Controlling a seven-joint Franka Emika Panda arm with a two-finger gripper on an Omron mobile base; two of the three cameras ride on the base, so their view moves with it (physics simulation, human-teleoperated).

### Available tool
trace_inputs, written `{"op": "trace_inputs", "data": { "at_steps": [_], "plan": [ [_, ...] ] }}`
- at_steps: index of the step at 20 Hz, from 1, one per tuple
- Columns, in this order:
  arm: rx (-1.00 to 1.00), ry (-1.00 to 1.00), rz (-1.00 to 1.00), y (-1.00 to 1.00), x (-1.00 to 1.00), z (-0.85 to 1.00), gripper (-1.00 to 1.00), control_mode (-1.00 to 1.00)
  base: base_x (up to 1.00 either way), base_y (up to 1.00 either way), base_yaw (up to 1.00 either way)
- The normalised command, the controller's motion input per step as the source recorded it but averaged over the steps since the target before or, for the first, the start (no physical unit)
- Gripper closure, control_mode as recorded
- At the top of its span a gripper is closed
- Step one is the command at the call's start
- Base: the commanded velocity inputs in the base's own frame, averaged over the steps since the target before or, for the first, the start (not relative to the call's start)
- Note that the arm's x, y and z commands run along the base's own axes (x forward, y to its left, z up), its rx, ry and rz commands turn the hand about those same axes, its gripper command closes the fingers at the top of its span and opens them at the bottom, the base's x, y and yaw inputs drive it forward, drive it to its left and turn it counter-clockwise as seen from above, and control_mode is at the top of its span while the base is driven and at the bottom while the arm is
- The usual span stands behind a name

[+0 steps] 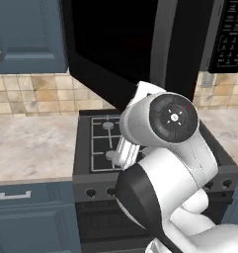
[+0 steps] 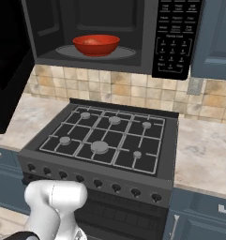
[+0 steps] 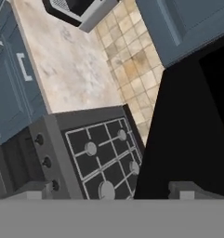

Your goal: Pick the sweet potato from the sink and place it in the bowl. Then pick the bowl and place it in the microwave. Then close the microwave door and press the start button.

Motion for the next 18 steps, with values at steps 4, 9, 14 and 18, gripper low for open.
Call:
{"op": "trace_inputs", "data": {
  "at_steps": [4, 9, 14, 18],
  "plan": [
    [0.06, 0.00, 0.02, -1.00, 0.59, 0.17, -1.00, -1.00, 0.00, 0.00, 0.00],
    [0.03, 0.00, 0.05, -1.00, 0.92, 0.21, -1.00, -1.00, 0.00, 0.00, 0.00],
    [0.00, 0.00, 0.02, -1.00, 0.91, 0.37, -1.00, -1.00, 0.00, 0.00, 0.00],
    [0.00, -0.01, 0.03, -0.99, 0.97, 0.28, -1.00, -1.00, 0.00, 0.00, 0.00]
  ]
}}
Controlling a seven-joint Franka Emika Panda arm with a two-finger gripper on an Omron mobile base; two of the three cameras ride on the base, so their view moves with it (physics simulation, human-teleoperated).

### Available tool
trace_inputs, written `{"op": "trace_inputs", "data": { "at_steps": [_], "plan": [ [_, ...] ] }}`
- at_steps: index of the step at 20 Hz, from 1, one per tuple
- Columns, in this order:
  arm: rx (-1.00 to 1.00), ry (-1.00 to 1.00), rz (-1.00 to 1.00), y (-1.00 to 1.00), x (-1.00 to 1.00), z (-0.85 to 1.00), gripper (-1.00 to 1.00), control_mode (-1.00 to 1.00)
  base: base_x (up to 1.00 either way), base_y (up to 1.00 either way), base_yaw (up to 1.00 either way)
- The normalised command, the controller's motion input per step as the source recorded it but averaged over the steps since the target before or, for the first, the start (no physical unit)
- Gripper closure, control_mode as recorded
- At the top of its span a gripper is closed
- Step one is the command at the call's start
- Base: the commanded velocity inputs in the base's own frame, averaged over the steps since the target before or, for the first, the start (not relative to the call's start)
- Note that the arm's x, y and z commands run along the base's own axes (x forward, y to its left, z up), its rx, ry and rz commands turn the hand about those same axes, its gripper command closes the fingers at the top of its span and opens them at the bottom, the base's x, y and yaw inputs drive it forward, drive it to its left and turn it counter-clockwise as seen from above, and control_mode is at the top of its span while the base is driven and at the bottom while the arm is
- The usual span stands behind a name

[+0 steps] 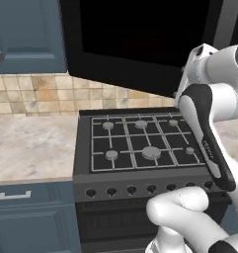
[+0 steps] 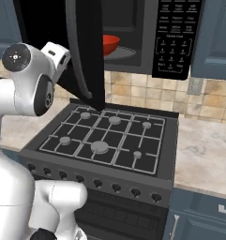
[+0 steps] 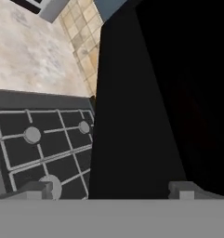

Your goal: Pick the sweet potato from the sink and place it in the bowl. Then pick the bowl and place it in the microwave. Then close the microwave door and press the start button.

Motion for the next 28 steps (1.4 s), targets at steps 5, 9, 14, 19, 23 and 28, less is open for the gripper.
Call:
{"op": "trace_inputs", "data": {
  "at_steps": [5, 9, 14, 19, 23, 28],
  "plan": [
    [0.00, -0.07, 0.00, -0.84, 0.77, 0.19, -1.00, -1.00, 0.00, 0.00, 0.00],
    [-0.01, -0.02, 0.00, -0.49, 0.92, -0.01, -1.00, -1.00, 0.00, 0.00, 0.00],
    [-0.07, -0.01, 0.00, -0.14, 1.00, -0.02, -1.00, -1.00, 0.00, 0.00, 0.00],
    [-0.03, 0.00, 0.00, -0.17, 1.00, 0.00, -1.00, -1.00, 0.00, 0.00, 0.00],
    [0.00, 0.00, 0.00, -0.30, 1.00, 0.00, -1.00, -1.00, 0.00, 0.00, 0.00],
    [0.00, 0.00, 0.00, -0.13, 0.71, 0.00, -1.00, -1.00, 0.00, 0.00, 0.00]
  ]
}}
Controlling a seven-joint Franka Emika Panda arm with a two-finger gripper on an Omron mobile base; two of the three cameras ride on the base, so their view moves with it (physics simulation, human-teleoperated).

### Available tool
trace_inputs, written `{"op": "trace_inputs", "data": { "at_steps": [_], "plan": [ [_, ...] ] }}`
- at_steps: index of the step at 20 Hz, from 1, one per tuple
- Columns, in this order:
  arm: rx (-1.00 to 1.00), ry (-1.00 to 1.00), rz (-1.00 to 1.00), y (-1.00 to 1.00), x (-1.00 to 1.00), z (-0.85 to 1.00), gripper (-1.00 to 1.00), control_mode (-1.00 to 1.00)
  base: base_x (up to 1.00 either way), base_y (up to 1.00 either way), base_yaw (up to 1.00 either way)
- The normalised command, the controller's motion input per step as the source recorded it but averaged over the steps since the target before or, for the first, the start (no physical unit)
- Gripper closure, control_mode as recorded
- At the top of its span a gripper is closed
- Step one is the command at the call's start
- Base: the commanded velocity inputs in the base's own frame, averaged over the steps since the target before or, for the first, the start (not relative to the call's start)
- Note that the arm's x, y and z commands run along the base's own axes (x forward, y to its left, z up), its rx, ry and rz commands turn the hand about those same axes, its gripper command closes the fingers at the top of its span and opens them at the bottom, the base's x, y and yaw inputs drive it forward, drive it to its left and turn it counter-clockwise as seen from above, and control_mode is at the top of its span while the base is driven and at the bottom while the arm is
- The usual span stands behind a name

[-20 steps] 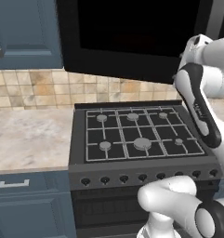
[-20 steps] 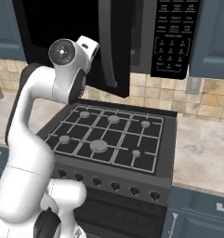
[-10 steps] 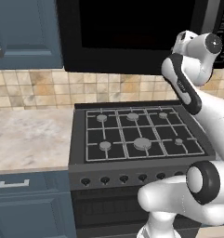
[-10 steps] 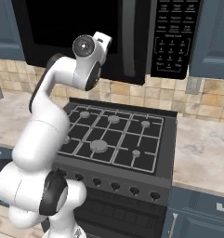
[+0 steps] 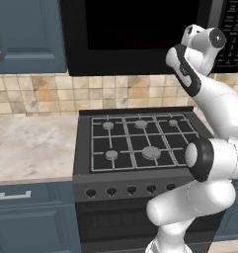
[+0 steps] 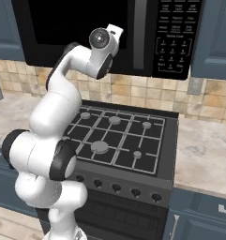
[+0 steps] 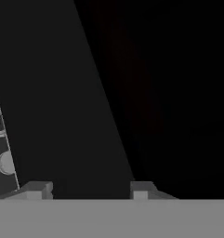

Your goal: Pick the sweet potato from the sink and place it in the bowl. Then pick the bowl and place it in the microwave. Then close the microwave door and press the start button.

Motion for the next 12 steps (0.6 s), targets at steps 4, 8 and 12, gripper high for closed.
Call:
{"op": "trace_inputs", "data": {
  "at_steps": [4, 8, 12],
  "plan": [
    [0.00, 0.00, 0.00, 0.00, 0.13, 0.00, -1.00, -1.00, 0.00, 0.00, 0.00],
    [-0.04, -0.16, 0.00, 0.00, -0.58, 0.00, -1.00, -1.00, 0.00, 0.00, 0.00],
    [-0.08, -0.29, 0.02, -0.03, -1.00, -0.17, -1.00, -1.00, 0.00, 0.00, 0.00]
  ]
}}
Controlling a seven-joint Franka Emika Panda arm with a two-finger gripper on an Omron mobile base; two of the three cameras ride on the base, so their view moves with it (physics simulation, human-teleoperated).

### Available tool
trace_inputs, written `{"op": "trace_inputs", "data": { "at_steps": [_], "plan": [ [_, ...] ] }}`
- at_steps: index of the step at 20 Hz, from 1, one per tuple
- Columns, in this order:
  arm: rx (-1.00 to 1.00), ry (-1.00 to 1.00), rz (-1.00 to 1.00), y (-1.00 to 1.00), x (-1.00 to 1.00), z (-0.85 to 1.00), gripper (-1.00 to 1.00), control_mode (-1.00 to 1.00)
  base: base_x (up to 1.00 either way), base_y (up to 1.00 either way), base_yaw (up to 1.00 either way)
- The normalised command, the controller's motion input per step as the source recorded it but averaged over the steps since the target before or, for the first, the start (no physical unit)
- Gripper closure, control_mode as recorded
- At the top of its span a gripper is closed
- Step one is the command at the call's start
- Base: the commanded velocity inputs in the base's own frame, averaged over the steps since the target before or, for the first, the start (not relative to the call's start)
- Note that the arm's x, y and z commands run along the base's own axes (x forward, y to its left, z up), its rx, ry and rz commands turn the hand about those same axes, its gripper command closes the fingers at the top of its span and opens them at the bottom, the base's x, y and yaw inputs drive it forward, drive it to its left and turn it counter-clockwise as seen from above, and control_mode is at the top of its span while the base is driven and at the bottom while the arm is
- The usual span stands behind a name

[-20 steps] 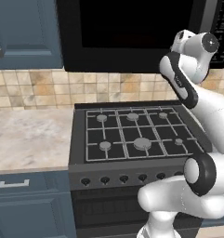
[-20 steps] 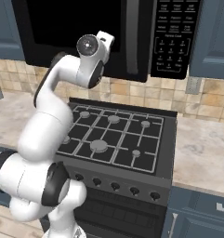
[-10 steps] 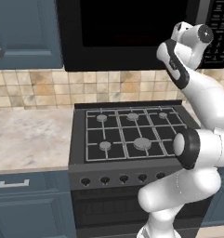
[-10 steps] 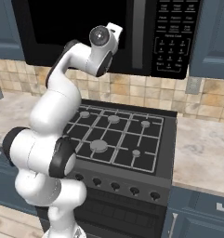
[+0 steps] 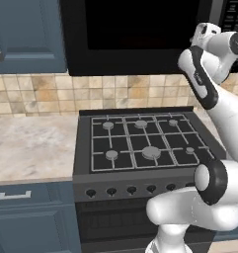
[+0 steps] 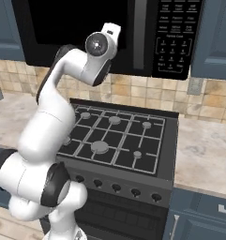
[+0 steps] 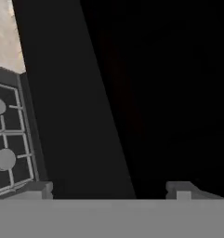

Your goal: Pick the sweet potato from the sink and place it in the bowl. Then pick the bowl and place it in the microwave. Then close the microwave door and press the start button.

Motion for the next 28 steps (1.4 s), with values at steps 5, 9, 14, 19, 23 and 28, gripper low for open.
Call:
{"op": "trace_inputs", "data": {
  "at_steps": [5, 9, 14, 19, 23, 28],
  "plan": [
    [-0.01, -0.22, 0.16, -0.38, -1.00, -0.17, -1.00, -1.00, 0.00, 0.00, 0.00],
    [0.00, -0.24, 0.16, -0.98, -1.00, 0.00, -1.00, -1.00, 0.00, 0.00, 0.00],
    [0.00, -0.15, 0.10, -1.00, -0.46, 0.05, -1.00, -1.00, 0.00, 0.00, 0.00],
    [-0.07, 0.05, 0.00, -0.09, 0.05, -0.04, -1.00, -1.00, 0.00, 0.00, 0.00],
    [-0.34, -0.01, 0.01, -0.30, 0.02, -0.01, -1.00, -1.00, 0.00, 0.00, 0.00],
    [-0.41, -0.02, -0.01, -0.30, 0.24, 0.00, -1.00, -1.00, 0.00, 0.00, 0.00]
  ]
}}
